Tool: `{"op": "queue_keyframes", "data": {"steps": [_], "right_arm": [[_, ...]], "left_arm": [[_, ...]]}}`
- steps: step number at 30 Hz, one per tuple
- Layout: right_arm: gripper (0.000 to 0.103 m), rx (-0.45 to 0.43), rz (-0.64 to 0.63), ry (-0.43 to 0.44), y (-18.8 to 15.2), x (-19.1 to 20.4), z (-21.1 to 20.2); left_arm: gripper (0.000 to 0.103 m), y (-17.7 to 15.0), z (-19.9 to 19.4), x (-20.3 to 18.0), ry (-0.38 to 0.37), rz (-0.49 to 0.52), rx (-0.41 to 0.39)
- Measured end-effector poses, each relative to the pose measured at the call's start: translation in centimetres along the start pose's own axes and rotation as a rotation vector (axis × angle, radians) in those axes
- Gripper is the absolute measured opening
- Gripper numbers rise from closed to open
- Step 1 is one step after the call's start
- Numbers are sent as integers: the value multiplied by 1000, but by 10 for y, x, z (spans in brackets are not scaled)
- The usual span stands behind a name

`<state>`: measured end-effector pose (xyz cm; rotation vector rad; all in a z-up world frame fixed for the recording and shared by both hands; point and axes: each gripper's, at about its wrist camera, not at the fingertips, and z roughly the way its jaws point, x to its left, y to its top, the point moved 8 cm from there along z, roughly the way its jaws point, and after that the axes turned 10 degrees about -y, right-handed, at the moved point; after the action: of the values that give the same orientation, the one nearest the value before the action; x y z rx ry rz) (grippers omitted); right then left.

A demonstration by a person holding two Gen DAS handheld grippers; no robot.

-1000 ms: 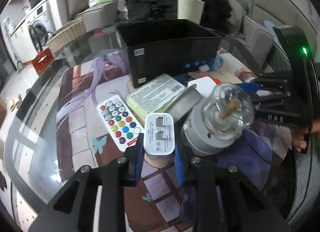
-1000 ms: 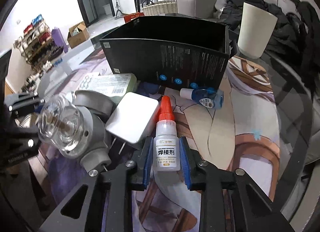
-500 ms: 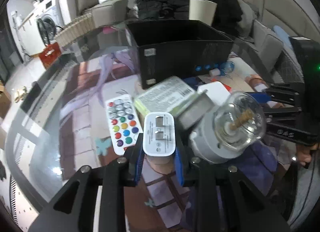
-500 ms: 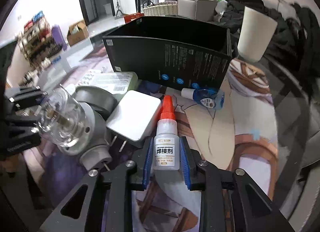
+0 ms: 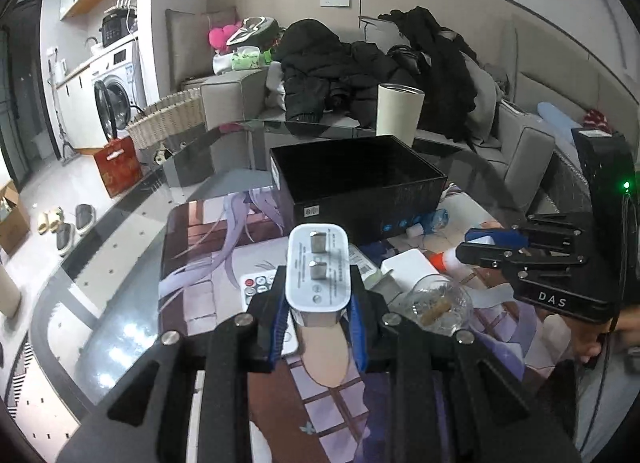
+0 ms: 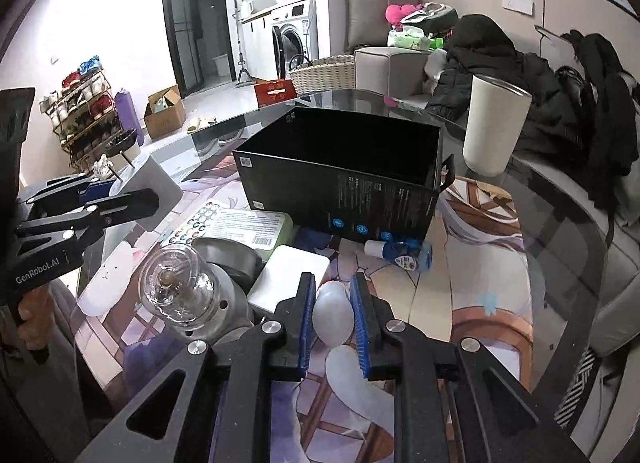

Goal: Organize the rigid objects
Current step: 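Lift the white charger with the left tool while the right tool lifts the glue bottle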

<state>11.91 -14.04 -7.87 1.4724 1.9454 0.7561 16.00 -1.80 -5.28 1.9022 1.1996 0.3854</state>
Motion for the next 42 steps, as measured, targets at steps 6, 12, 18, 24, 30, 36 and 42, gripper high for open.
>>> {"op": "queue_keyframes", "data": {"steps": [6, 12, 18, 24, 30, 36, 42], "right_arm": [[17, -91, -11, 12, 13, 6, -23], [17, -233, -32, 16, 35, 16, -55], [17, -437, -57, -22, 60, 20, -105], [17, -536, -65, -37, 69, 26, -138], [17, -520, -1, -11, 97, 12, -132], [17, -502, 47, -10, 143, -7, -100], [17, -419, 54, -14, 168, -17, -45]], "left_arm": [[25, 11, -10, -4, -7, 3, -52], [25, 27, -25, -10, -7, 13, -132], [25, 49, -50, -13, 17, 31, -258], [25, 64, -59, -13, 19, 40, -312], [25, 99, -47, -6, -5, 42, -335], [25, 136, -11, 2, -26, 37, -311], [25, 142, 50, 16, -72, -37, -174]]}}
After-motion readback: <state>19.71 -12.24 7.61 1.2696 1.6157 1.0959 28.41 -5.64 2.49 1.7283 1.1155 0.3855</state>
